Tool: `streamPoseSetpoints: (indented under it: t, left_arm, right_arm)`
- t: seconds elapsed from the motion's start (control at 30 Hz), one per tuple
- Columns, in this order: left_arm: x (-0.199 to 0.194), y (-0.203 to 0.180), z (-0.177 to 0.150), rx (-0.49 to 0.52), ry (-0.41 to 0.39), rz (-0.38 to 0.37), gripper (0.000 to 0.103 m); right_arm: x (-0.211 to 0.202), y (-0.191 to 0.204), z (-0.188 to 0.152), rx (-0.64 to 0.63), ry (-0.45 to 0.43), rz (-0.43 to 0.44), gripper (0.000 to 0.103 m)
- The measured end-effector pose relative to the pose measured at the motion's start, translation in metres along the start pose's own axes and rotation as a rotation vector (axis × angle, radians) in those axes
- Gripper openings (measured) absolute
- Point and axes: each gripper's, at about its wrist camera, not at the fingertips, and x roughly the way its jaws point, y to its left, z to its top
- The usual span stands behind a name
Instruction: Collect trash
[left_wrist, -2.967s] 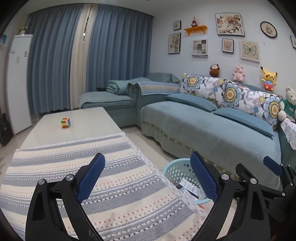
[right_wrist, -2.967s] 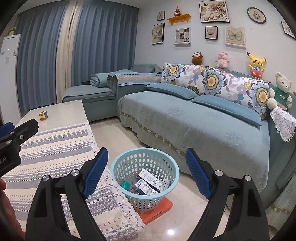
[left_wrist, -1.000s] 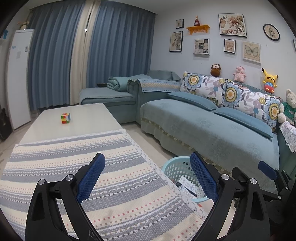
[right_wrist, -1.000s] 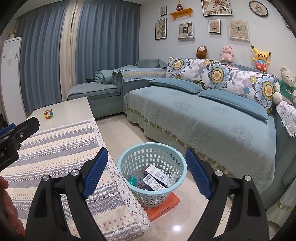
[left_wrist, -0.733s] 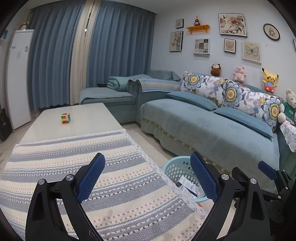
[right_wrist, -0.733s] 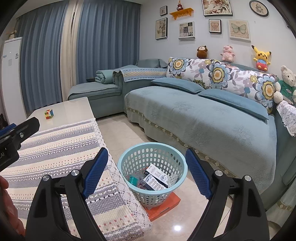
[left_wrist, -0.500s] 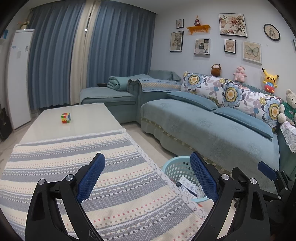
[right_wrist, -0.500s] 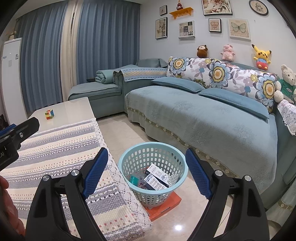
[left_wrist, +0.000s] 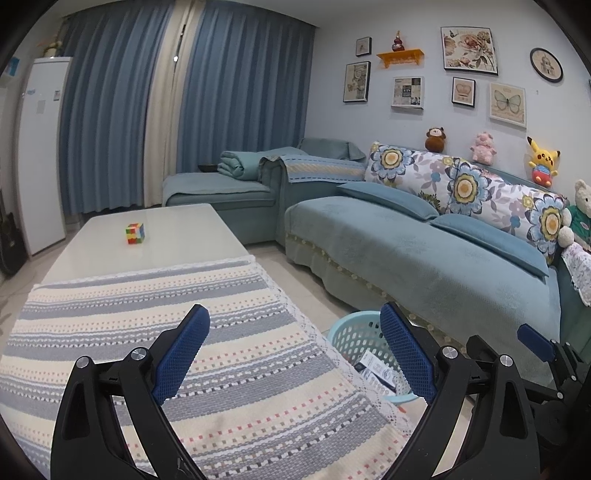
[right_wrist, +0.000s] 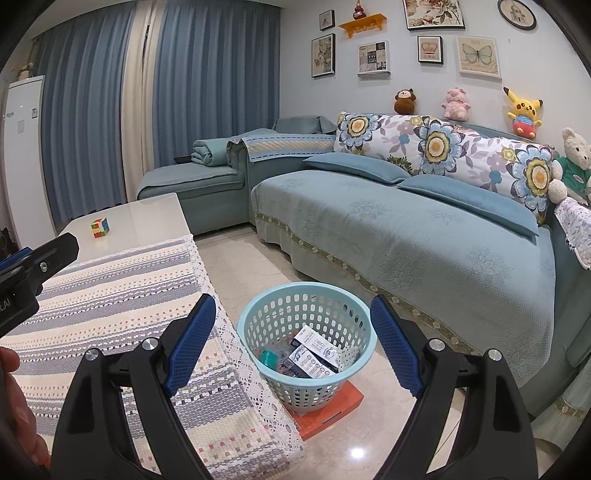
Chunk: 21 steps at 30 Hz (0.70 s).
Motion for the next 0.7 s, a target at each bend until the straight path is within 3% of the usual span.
streamPoseSetpoints:
  t: [0.67,0.7]
  left_arm:
    - [0.0030,0.0049,0.0037,0.007,0.007,0.066,0.091]
    - [0.0038,0.0053,0.0039,0.007,0.008,0.072,0.095]
  right_arm:
    - [0.0003,-0.0015,0.0023,-0.002,0.007,0.006,0.081]
    - [0.0006,-0.0014,0.0020,-0.002,0.007,0.006,0.081]
